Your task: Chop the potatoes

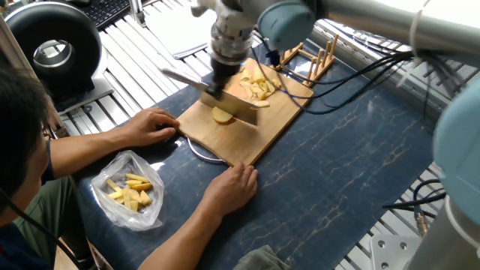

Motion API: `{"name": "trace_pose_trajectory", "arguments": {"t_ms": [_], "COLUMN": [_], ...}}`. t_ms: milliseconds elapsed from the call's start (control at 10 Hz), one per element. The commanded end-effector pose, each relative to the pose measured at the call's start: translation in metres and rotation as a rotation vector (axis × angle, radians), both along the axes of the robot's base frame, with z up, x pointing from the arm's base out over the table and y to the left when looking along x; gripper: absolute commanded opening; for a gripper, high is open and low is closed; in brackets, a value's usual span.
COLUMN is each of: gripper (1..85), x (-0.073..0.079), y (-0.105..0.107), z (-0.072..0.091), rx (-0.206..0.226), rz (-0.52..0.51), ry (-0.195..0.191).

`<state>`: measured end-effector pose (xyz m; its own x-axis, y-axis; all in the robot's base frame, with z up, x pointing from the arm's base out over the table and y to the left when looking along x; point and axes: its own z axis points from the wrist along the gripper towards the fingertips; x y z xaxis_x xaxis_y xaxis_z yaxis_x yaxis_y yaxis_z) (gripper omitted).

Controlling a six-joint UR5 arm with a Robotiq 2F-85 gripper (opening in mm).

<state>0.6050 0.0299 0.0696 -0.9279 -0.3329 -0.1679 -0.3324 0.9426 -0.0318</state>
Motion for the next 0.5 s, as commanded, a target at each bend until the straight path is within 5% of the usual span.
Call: {"name": "trace_pose_trajectory", "arguments": {"t_ms": [0,400], "gripper": [1.0,1.0], "x": [-0.024,-0.008], "y": [0.001,0.020], "z": [0.026,0.047], "rx": [0.014,0.023], "rz": [-0.012,-0.045], "ry": [0.047,0.085]}}
